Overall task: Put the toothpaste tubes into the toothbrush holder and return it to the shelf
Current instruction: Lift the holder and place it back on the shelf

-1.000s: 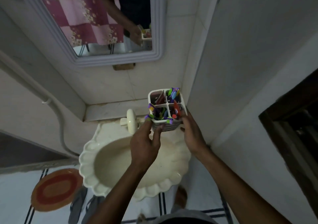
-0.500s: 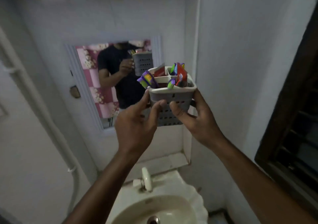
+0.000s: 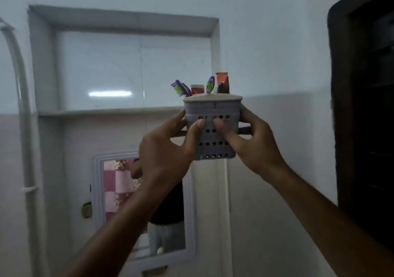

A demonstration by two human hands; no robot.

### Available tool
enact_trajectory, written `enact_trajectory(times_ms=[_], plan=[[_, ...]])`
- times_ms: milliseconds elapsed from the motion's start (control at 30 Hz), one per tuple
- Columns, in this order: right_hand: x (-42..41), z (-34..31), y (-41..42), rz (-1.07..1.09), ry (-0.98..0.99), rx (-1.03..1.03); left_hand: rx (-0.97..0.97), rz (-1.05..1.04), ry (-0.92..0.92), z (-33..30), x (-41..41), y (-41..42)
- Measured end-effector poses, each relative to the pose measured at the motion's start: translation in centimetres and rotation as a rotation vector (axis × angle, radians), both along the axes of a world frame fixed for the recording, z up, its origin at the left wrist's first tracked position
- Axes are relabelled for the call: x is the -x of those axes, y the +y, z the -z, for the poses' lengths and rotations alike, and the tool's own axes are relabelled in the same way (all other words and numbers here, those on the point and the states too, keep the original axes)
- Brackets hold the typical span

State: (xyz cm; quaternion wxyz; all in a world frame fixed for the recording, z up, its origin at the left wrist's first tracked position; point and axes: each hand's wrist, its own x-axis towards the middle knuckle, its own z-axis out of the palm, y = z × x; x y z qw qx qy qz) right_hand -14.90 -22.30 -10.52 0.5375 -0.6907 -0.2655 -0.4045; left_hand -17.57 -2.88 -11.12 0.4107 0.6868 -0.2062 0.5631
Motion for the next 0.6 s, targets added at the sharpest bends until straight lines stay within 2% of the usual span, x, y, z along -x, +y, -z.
enact_trajectory(times_ms=[367,600], plan=[[-6.2,-11.5,-0.4,0.01,-0.037,0.064,0.046,-0.102,-0.025,-10.7,-5.7,-1.4],[-11.6,-16.0,-0.3,-0.019,0.019,0.072,0.001,-0.145,-0.005,-15.2,-10.9,-1.3]])
